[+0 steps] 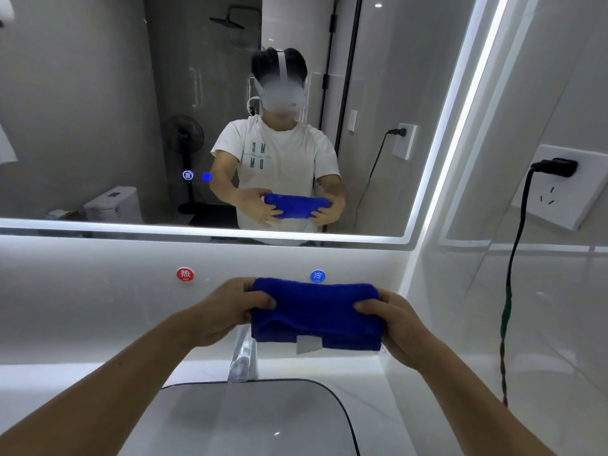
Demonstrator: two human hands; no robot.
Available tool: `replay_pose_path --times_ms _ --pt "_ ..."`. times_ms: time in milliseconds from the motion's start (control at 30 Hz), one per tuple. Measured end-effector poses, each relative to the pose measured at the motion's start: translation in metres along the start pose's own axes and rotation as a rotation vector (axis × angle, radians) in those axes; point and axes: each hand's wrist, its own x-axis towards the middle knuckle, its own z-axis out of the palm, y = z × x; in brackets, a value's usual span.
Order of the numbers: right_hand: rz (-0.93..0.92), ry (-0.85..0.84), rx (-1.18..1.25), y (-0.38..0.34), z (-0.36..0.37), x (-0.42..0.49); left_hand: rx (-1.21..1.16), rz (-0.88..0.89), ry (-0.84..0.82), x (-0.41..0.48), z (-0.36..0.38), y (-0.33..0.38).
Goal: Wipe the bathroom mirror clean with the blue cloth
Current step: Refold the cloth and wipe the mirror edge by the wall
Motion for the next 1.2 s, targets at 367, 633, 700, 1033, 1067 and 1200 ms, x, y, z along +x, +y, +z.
replay_pose_path --times_ms 367,633,700,1033,1067,1200 --pt "-0.098 0.126 0.185 0.005 -0.005 0.015 -0.198 0.035 0.249 0.03 0.009 0.009" --pt "0.082 0.086 0.21 0.01 -0.015 0.019 -0.101 -0.044 0.418 0.047 0.024 0.031" --pt "0.098 0.15 0.089 0.013 -0.016 0.021 -0.045 -0.039 0.415 0.051 0.028 0.044" --pt "-0.485 0.259 -0.833 0.008 0.028 0.041 0.093 -0.02 0.465 0.083 0.078 0.093" --pt "-0.516 0.339 -0.807 0.006 0.03 0.045 0.085 -0.029 0.441 0.084 0.081 0.097" --pt "-0.447 0.452 -0.405 -0.008 0.013 0.056 0.114 0.013 0.183 0.082 0.073 0.11"
